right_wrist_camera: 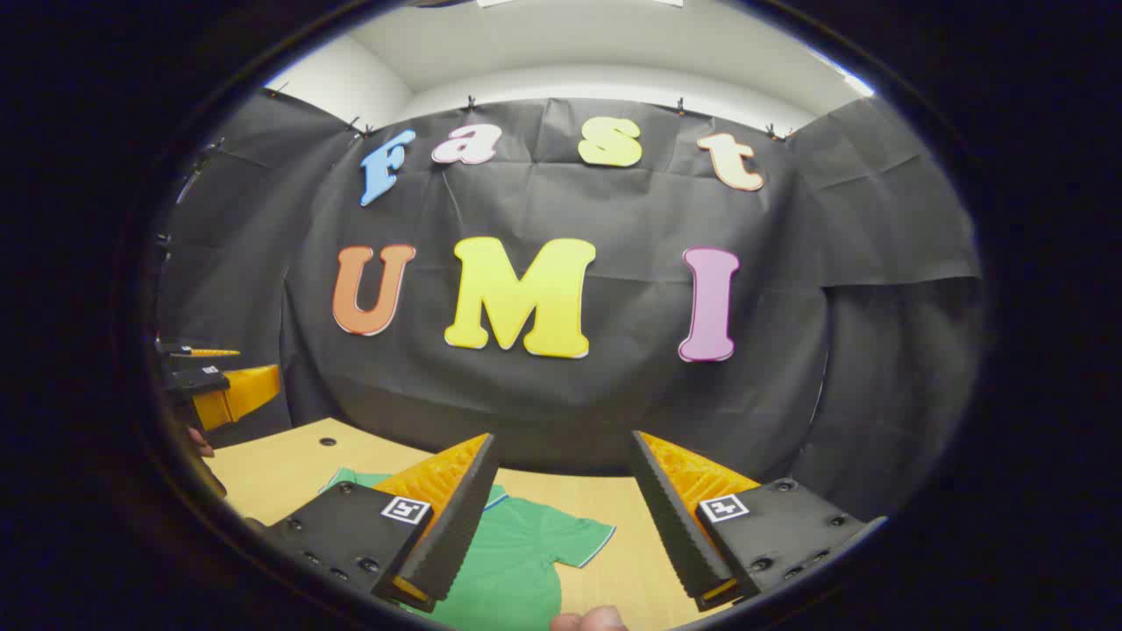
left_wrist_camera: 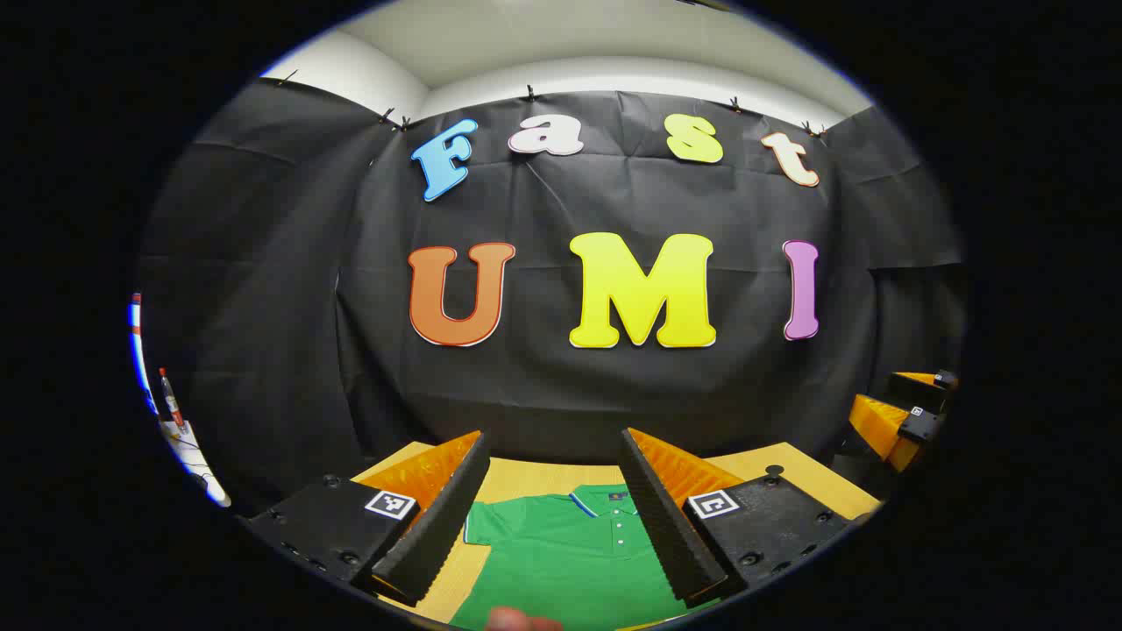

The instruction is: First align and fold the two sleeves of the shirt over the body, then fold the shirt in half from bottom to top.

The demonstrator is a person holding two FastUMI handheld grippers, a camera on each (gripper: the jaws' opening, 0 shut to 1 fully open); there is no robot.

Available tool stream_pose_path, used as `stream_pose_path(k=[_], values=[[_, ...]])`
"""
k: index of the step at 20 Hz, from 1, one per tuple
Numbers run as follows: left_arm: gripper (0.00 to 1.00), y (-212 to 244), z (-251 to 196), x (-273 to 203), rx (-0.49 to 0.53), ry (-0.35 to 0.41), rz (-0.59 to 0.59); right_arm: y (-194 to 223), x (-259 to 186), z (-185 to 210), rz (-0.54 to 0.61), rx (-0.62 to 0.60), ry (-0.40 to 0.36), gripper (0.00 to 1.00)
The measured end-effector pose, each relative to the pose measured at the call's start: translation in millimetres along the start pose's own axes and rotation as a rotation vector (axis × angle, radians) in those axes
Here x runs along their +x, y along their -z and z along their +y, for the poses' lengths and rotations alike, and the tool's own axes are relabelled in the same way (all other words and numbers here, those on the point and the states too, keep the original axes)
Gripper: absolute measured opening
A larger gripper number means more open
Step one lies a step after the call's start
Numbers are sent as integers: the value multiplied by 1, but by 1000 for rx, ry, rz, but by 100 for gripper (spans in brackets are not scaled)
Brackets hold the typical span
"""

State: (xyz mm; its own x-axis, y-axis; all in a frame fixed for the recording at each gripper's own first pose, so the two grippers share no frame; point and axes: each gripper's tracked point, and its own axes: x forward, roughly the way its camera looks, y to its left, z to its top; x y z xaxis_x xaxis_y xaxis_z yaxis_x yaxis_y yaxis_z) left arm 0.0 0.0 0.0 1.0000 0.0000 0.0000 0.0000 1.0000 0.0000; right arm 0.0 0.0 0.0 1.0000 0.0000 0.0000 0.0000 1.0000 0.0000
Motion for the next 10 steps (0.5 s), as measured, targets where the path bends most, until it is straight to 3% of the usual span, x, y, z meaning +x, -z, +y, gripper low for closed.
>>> stream_pose_path(k=[10], values=[[97,-4,4,21,-15,44,13,-10,14,19,29,-10,1,92]])
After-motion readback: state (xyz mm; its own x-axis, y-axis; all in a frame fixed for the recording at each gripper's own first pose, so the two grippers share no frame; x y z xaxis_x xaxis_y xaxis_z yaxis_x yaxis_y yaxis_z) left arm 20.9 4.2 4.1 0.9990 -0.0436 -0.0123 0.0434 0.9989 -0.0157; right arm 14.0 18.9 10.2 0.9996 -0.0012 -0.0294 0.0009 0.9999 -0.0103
